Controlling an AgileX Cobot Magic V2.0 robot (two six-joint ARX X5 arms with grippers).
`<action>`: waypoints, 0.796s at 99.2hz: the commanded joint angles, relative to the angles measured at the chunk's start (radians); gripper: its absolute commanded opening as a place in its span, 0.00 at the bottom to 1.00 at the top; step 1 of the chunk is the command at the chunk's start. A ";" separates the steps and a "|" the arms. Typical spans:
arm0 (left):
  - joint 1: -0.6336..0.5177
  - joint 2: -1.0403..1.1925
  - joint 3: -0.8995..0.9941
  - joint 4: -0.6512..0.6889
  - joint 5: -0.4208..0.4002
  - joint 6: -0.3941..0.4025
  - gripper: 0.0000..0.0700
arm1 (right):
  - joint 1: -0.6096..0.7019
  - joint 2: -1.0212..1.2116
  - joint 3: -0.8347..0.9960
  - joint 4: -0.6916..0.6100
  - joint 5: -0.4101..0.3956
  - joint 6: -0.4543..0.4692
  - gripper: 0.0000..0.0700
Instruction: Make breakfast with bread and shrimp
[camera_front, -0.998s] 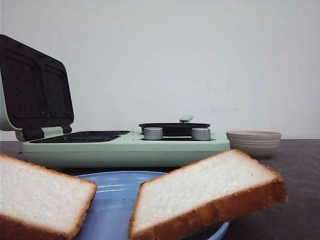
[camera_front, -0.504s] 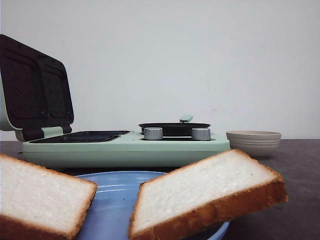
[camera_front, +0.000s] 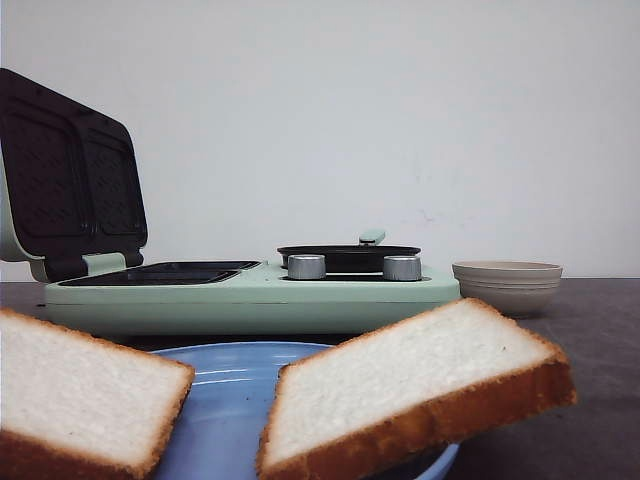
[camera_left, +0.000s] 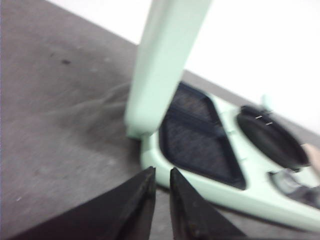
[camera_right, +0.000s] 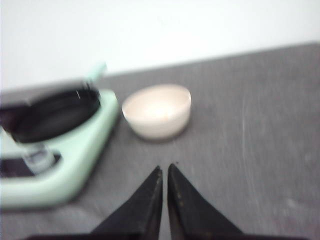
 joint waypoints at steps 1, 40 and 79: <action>0.001 0.026 0.063 -0.044 0.023 -0.016 0.01 | 0.002 0.028 0.056 -0.028 0.007 0.041 0.01; 0.001 0.383 0.470 -0.441 0.142 0.119 0.01 | 0.002 0.459 0.463 -0.345 -0.005 0.005 0.01; 0.001 0.389 0.478 -0.576 0.340 0.090 0.18 | 0.003 0.491 0.504 -0.376 -0.164 -0.002 0.01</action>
